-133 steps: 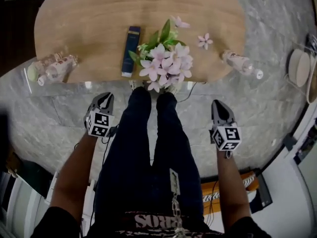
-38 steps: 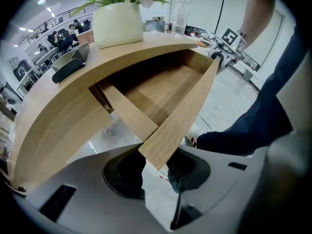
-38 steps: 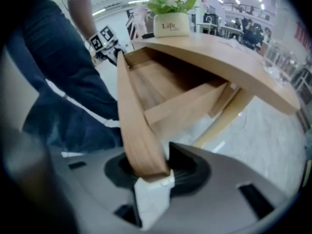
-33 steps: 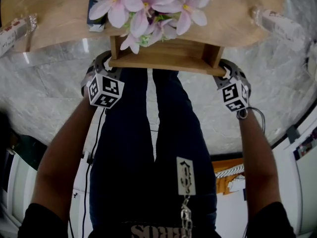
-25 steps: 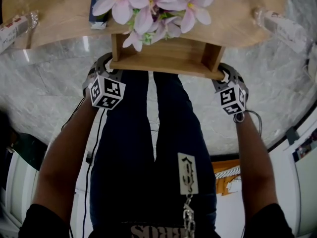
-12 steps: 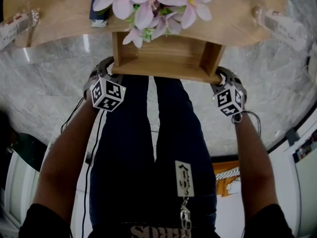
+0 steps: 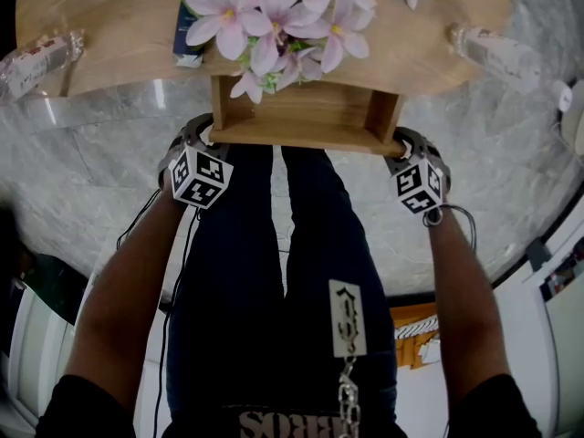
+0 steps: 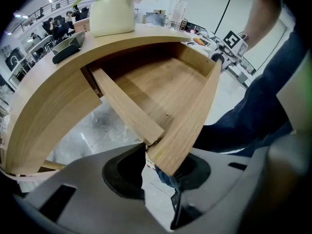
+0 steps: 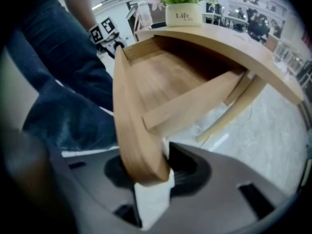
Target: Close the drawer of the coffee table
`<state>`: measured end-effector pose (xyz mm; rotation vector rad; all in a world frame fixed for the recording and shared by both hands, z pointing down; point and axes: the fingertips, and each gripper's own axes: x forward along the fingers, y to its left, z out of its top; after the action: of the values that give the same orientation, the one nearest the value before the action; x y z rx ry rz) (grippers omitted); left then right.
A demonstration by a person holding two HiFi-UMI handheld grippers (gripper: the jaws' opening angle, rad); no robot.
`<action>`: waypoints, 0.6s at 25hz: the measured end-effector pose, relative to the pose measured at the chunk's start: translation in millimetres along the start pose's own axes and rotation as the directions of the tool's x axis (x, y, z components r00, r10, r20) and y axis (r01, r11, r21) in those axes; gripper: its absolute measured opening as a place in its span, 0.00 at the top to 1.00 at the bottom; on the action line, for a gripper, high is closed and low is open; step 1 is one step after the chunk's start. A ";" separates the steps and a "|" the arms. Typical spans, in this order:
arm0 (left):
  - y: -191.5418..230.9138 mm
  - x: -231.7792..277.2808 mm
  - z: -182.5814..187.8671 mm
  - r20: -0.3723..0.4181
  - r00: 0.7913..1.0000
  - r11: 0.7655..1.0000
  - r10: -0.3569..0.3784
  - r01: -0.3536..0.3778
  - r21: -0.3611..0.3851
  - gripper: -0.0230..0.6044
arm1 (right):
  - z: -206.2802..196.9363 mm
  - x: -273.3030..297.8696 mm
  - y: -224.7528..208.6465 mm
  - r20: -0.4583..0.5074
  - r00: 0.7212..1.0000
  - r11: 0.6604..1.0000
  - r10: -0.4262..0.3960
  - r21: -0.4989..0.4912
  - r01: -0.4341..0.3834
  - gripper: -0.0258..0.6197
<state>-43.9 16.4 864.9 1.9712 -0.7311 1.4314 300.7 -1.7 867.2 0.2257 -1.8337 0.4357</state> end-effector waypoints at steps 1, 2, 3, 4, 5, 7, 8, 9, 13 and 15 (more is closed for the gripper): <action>5.7 0.6 4.8 0.006 1.000 1.000 0.008 -0.008 -0.008 0.73 | 3.5 -0.2 -6.5 0.004 1.000 1.000 -0.010 0.004 0.010 0.72; 12.8 1.5 10.2 0.012 1.000 1.000 0.018 -0.018 -0.015 0.73 | 7.8 0.0 -13.8 0.008 1.000 1.000 -0.020 0.007 0.020 0.72; 20.5 2.6 16.1 0.017 0.999 0.999 0.028 -0.028 -0.020 0.73 | 12.5 0.4 -21.6 0.012 0.999 1.000 -0.030 0.009 0.030 0.72; 27.9 3.8 22.0 0.023 0.999 0.999 0.035 -0.035 -0.023 0.73 | 17.0 0.8 -29.2 0.016 0.999 0.999 -0.040 0.010 0.039 0.72; 34.5 4.9 27.8 0.028 0.999 0.999 0.038 -0.037 -0.024 0.73 | 20.9 0.7 -36.5 0.020 0.999 0.999 -0.047 0.011 0.047 0.72; 46.5 7.2 38.9 0.042 0.998 0.999 0.036 -0.035 -0.028 0.73 | 28.2 -0.1 -51.7 0.030 0.998 0.998 -0.060 0.017 0.059 0.72; 53.0 8.2 44.7 0.051 0.998 0.999 0.036 -0.034 -0.035 0.73 | 32.0 -0.6 -59.9 0.037 0.997 0.997 -0.068 0.025 0.067 0.72; 59.7 9.1 50.7 0.061 0.997 0.998 0.038 -0.035 -0.045 0.73 | 35.7 -1.3 -68.5 0.045 0.996 0.996 -0.077 0.037 0.076 0.71; 83.0 9.6 74.4 0.104 0.994 0.991 0.041 -0.027 -0.127 0.72 | 52.0 -4.0 -98.7 0.085 0.990 0.989 -0.115 0.105 0.105 0.69; 90.1 9.6 80.5 0.124 0.992 0.976 0.031 -0.004 -0.217 0.72 | 56.5 -5.2 -108.6 0.095 0.987 0.983 -0.130 0.140 0.116 0.69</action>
<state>-55.4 -104.3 866.9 1.9016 -0.9229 1.1885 292.7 -123.9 867.6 0.4592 -1.8812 0.4688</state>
